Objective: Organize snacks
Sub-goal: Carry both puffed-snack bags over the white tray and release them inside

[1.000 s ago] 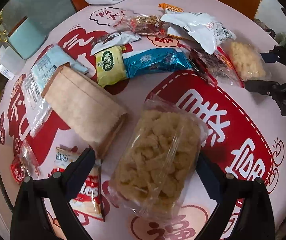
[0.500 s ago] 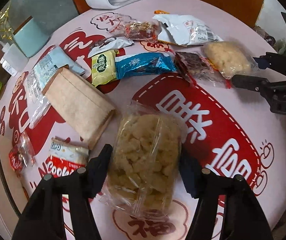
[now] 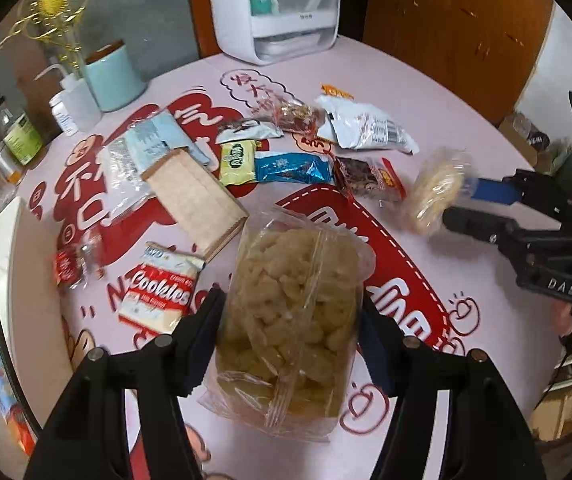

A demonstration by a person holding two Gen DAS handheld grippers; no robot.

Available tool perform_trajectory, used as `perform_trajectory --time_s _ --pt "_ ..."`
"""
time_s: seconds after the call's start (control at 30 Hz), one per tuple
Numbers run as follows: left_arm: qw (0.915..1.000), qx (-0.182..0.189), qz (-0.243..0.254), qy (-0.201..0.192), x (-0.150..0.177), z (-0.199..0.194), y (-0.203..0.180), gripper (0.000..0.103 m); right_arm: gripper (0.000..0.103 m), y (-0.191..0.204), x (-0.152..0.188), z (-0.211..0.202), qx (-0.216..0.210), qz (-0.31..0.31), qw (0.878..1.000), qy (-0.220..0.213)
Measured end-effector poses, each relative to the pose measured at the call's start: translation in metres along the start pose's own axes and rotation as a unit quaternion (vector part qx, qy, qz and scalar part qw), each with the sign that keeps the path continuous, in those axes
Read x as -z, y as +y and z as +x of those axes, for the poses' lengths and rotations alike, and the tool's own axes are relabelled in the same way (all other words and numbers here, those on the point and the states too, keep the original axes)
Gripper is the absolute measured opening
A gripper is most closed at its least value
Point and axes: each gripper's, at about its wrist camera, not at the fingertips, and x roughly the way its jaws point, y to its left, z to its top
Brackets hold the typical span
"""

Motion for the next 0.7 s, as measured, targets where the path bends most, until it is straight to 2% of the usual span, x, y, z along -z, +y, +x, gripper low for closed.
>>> perform_trajectory --time_s 0.03,0.07,0.27,0.3,0.33,0.37,0.4,0.43,0.47,0.53,0.7 --pt "1.0000 0.000 -0.004 -0.001 0.003 -0.005 0.000 0.062 0.006 0.007 -0.001 0.001 -0.004 -0.010 1.000 0.006" --pt "1.0000 0.003 -0.009 -0.002 0.006 -0.010 0.001 0.062 0.001 0.011 -0.001 0.002 -0.007 -0.012 1.000 0.011" --pt "0.9997 0.001 -0.024 -0.003 0.025 -0.031 0.009 0.063 0.002 0.032 -0.001 0.013 0.010 -0.034 0.999 0.041" --pt "0.9997 0.001 -0.026 -0.002 0.027 -0.032 0.011 0.063 0.004 0.034 0.000 0.015 0.014 -0.041 0.998 0.051" --pt "0.9996 0.003 -0.030 0.000 0.031 -0.033 0.013 0.063 0.010 0.034 0.000 0.018 0.016 -0.045 0.997 0.056" --pt "0.9995 0.004 -0.032 0.002 0.033 -0.035 0.015 0.063 0.024 0.034 0.001 0.018 0.020 -0.046 0.997 0.056" --pt "0.9994 0.004 -0.034 0.003 0.036 -0.036 0.017 0.063 0.033 0.033 0.001 0.020 0.030 -0.046 0.997 0.053" --pt "0.9994 0.004 -0.035 0.004 0.039 -0.037 0.019 0.063 0.048 0.031 0.001 0.020 0.038 -0.045 0.997 0.048" --pt "0.9993 0.003 -0.037 0.004 0.042 -0.038 0.021 0.063 0.054 0.029 0.001 0.020 0.044 -0.044 0.997 0.042" --pt "0.9992 0.002 -0.038 0.005 0.046 -0.040 0.024 0.063 0.054 0.023 0.000 0.023 0.042 -0.037 0.998 0.039" --pt "0.9989 0.009 -0.045 0.011 0.049 -0.035 0.027 0.063 0.054 0.010 0.000 0.045 0.048 -0.021 0.997 0.064"
